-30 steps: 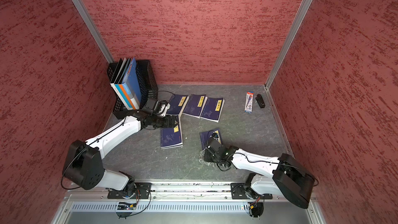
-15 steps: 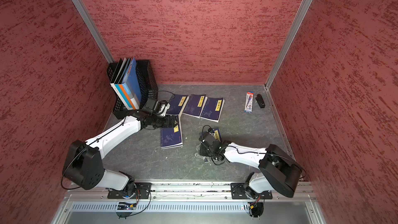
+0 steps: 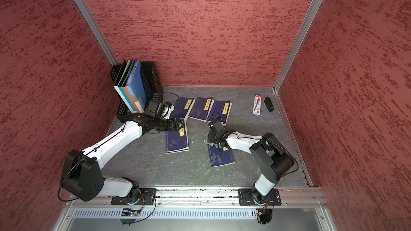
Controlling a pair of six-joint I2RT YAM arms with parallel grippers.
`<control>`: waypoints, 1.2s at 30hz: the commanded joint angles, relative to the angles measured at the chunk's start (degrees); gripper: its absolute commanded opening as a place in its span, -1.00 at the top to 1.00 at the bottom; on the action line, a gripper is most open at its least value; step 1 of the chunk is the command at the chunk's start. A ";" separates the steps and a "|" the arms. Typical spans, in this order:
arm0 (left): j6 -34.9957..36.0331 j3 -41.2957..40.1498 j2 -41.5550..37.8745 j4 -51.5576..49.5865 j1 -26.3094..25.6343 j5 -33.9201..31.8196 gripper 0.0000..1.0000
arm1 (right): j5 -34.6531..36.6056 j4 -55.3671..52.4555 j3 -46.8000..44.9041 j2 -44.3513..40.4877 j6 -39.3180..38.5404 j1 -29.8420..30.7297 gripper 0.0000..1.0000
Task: Wipe the cover of the book
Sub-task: Wipe the dirt from the cover of the book.
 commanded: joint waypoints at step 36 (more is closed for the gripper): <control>0.74 2.30 3.33 -0.60 0.65 0.57 -0.87 | 0.99 -11.49 -17.33 -13.93 16.59 15.26 0.45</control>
